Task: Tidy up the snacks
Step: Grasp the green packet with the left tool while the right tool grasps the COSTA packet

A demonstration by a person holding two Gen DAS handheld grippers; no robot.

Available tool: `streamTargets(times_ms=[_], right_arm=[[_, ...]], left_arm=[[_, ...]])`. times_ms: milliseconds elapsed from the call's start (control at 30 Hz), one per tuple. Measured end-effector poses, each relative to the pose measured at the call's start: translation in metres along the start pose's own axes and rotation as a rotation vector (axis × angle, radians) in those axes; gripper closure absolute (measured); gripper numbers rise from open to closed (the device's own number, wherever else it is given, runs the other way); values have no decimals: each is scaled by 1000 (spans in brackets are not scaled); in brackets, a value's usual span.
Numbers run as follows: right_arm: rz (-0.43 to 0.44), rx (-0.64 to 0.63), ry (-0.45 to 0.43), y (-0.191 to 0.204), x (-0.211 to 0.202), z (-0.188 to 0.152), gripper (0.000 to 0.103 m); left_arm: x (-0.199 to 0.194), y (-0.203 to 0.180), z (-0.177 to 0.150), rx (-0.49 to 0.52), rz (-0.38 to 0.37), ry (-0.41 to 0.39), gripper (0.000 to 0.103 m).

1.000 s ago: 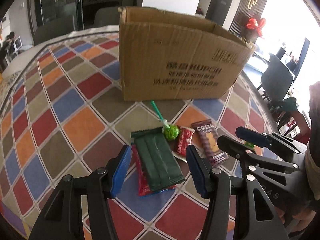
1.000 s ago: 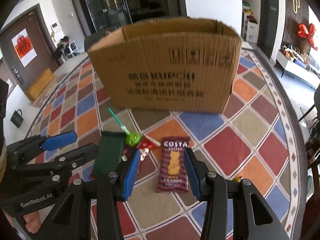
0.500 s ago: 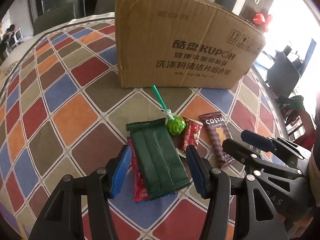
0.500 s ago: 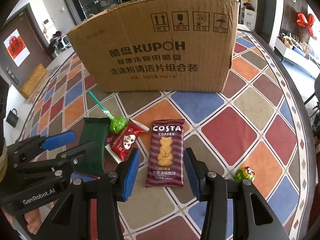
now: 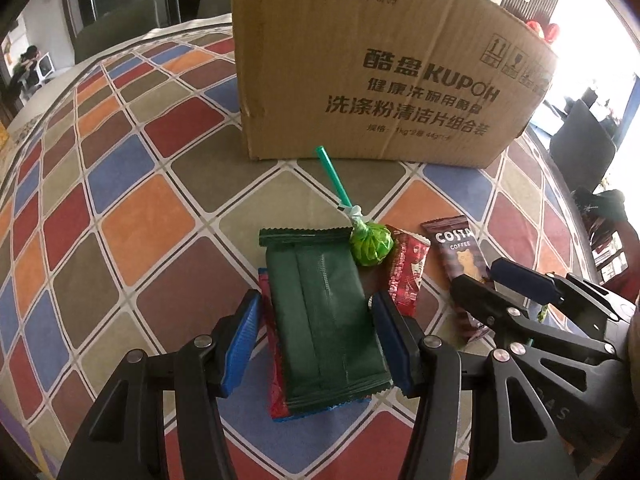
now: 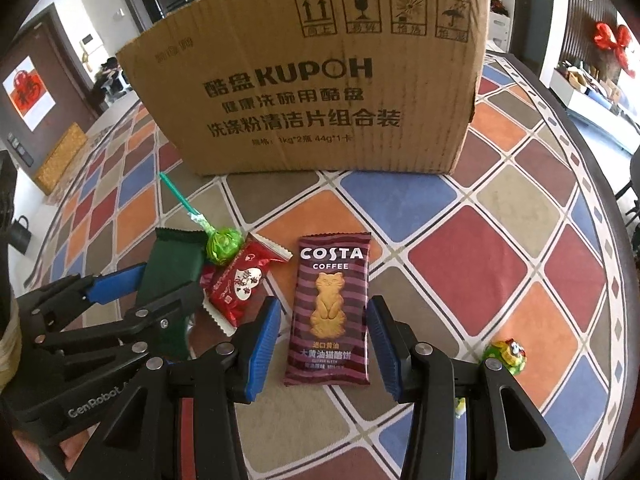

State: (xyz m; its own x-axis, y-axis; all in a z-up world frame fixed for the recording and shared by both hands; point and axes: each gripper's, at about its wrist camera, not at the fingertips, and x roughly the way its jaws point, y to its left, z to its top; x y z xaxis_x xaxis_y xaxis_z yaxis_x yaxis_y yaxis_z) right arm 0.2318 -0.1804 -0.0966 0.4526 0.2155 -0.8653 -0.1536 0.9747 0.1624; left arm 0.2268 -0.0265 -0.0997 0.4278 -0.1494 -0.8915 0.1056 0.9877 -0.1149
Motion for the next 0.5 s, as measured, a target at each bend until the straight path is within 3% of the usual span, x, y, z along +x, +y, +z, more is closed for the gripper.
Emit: streamTargets(times_ms=[100,500], right_arm=[[-16,-8,-2,2,3,2,57],[-90,-64,-21,9,16,2,59]], left_arm=[[1,4,0,-6,3,-2,57],[0,13,-2,-26,-44,-2,61]])
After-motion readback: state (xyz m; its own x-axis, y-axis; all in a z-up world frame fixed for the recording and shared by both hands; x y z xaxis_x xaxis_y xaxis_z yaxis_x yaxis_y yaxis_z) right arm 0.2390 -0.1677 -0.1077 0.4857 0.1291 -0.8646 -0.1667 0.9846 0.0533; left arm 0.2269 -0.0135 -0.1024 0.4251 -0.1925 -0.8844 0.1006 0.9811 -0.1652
